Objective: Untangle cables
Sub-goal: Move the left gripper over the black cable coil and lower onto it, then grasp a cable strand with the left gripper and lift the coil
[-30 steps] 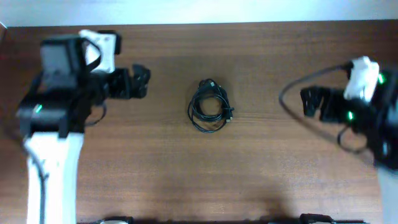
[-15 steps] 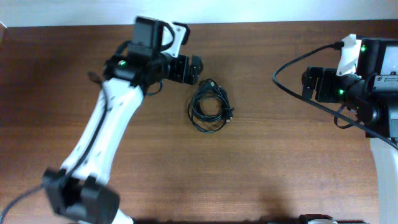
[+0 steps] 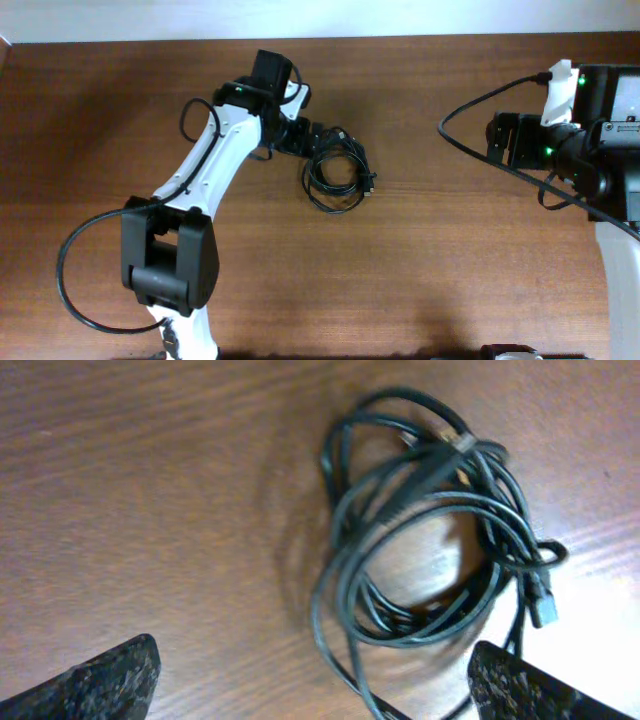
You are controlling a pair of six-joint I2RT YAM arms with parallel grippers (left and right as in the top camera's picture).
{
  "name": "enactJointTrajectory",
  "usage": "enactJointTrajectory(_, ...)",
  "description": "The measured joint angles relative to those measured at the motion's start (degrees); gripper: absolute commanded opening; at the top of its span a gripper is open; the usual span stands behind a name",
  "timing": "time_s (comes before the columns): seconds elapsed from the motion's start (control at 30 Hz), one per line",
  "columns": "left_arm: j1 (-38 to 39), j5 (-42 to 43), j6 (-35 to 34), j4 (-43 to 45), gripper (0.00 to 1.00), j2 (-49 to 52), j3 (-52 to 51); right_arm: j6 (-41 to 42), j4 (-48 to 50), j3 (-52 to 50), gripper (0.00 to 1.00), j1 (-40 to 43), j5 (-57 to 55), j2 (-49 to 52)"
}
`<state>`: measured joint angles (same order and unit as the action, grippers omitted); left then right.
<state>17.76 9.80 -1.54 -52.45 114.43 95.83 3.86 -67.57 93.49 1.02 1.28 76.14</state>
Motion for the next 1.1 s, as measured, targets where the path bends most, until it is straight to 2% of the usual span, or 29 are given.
enactJointTrajectory(0.07, 1.16, 1.36, 2.73, -0.96, 0.99, 0.0, 0.0, -0.04, -0.39, 0.0, 0.99, 0.0, 0.02, 0.0)
enactJointTrajectory(0.2, 2.84, 6.69, 17.64, -6.49, 1.0, 0.04, -0.07, -0.02, -1.05, 0.0, 0.99, 0.0, 0.0, 0.0)
enactJointTrajectory(0.3, 3.02, 6.93, 23.54, -6.32, 1.0, 0.37, -0.07, 0.0, -1.22, 0.0, 0.99, 0.0, 0.0, 0.0)
enactJointTrajectory(0.47, 2.95, 6.73, 28.74, -5.25, 0.99, 2.73, -0.04, 0.0, -1.25, 0.0, 0.99, 0.0, 0.02, 0.0)
enactJointTrajectory(0.67, 2.95, 6.71, 30.27, -3.61, 1.0, 8.57, -0.07, -0.02, -1.22, 0.02, 0.99, 0.0, 0.02, 0.0)
enactJointTrajectory(0.7, 2.95, 6.71, 30.29, -3.58, 0.98, 9.05, -0.07, -0.02, -1.22, 0.0, 0.99, 0.0, 0.02, 0.0)
enactJointTrajectory(0.73, 2.95, 6.69, 30.32, -3.54, 0.91, 9.4, -0.07, -0.02, -1.22, 0.02, 0.99, 0.0, 0.02, 0.0)
enactJointTrajectory(0.8, 2.95, 6.69, 30.69, -3.45, 0.47, 9.68, -0.07, 0.0, -1.22, 0.02, 0.99, 0.0, 0.0, 0.0)
enactJointTrajectory(0.83, 2.95, 6.69, 30.47, -3.41, 0.36, 9.7, -0.07, -0.04, -1.22, 0.02, 0.99, 0.0, 0.02, 0.0)
enactJointTrajectory(0.9, 2.95, 6.67, 30.69, -3.23, 0.0, 9.7, -0.07, 0.0, -1.22, 0.0, 0.99, 0.0, 0.02, 0.0)
enactJointTrajectory(1.1, 2.91, 6.73, 30.88, -3.61, 0.0, 9.7, -0.04, 0.0, -1.22, 0.0, 0.99, 0.0, 0.02, 0.0)
